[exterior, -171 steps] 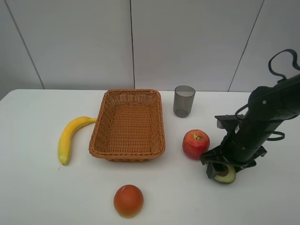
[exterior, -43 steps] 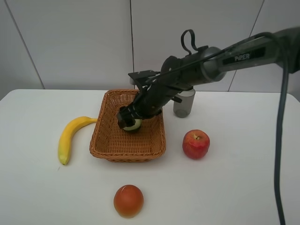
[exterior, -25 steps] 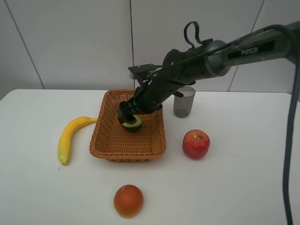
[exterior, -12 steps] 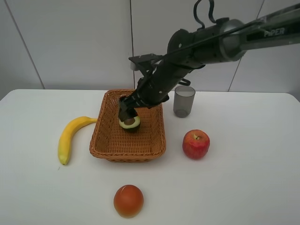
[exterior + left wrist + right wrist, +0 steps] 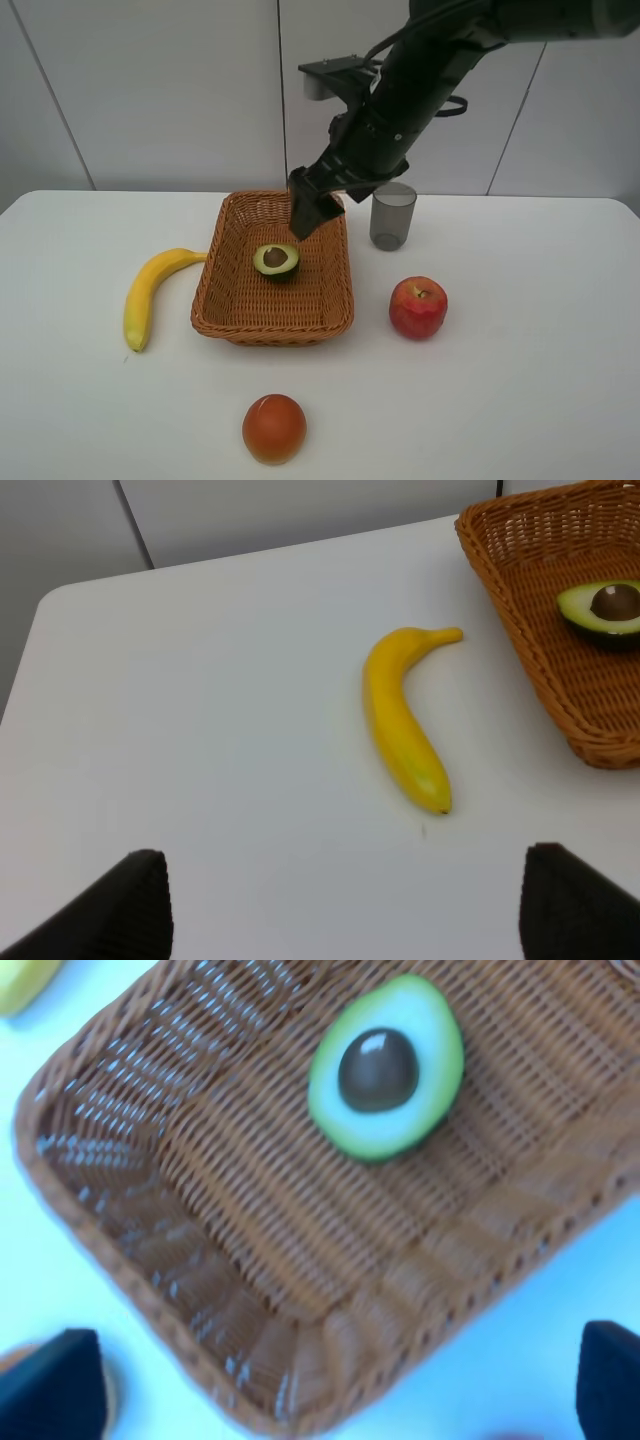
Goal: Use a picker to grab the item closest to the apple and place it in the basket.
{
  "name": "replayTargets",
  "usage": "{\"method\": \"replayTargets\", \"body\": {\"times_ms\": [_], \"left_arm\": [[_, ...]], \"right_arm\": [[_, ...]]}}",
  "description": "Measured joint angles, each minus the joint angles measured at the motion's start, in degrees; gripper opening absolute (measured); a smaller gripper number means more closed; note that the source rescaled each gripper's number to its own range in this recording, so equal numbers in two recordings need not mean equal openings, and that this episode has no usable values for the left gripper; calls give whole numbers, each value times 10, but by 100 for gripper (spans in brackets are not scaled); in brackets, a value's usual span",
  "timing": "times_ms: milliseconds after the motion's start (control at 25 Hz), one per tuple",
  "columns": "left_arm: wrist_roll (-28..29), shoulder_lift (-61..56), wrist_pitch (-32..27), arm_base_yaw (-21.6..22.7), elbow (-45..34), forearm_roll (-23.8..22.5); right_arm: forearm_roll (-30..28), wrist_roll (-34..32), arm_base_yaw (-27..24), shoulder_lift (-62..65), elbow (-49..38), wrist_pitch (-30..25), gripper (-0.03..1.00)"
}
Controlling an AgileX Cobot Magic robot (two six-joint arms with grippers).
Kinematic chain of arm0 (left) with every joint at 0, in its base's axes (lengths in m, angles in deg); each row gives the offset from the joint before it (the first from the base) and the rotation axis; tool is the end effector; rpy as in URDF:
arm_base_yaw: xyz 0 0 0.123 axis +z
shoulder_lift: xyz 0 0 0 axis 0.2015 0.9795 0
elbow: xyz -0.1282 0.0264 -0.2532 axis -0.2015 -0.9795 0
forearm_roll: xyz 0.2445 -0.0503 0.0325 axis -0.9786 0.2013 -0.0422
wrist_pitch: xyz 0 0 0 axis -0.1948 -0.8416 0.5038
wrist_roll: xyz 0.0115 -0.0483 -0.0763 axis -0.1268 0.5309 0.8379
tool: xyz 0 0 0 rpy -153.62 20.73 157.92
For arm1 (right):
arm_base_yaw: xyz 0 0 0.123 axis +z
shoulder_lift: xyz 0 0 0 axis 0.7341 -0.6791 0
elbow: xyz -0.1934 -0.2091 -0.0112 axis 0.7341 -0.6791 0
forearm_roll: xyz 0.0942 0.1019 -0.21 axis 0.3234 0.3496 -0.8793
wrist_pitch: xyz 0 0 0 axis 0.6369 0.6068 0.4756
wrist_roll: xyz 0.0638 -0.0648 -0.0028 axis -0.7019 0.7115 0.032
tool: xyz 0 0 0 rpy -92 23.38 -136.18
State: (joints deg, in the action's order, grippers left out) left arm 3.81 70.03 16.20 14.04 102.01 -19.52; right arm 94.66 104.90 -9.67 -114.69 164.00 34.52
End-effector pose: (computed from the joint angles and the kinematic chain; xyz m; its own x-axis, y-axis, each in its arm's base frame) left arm -0.0081 -0.0154 0.2775 -0.4424 0.1350 -0.8866 0.1760 0.9825 0.0618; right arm 0.3057 0.2480 0.2714 -0.5339 -0.7437 -0.4024 -0.8113 0.5846 -0.0041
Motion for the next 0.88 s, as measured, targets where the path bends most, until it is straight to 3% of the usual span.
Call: {"method": "replayTargets", "body": {"times_ms": [240, 520, 880], "left_arm": [[0, 0, 0, 0, 0, 0], [0, 0, 0, 0, 0, 0], [0, 0, 0, 0, 0, 0]], "right_arm": [[-30, -13, 0, 116, -88, -12, 100], [-83, -81, 0, 294, -240, -11, 100], [-78, -109, 0, 536, -421, -11, 100]]}}
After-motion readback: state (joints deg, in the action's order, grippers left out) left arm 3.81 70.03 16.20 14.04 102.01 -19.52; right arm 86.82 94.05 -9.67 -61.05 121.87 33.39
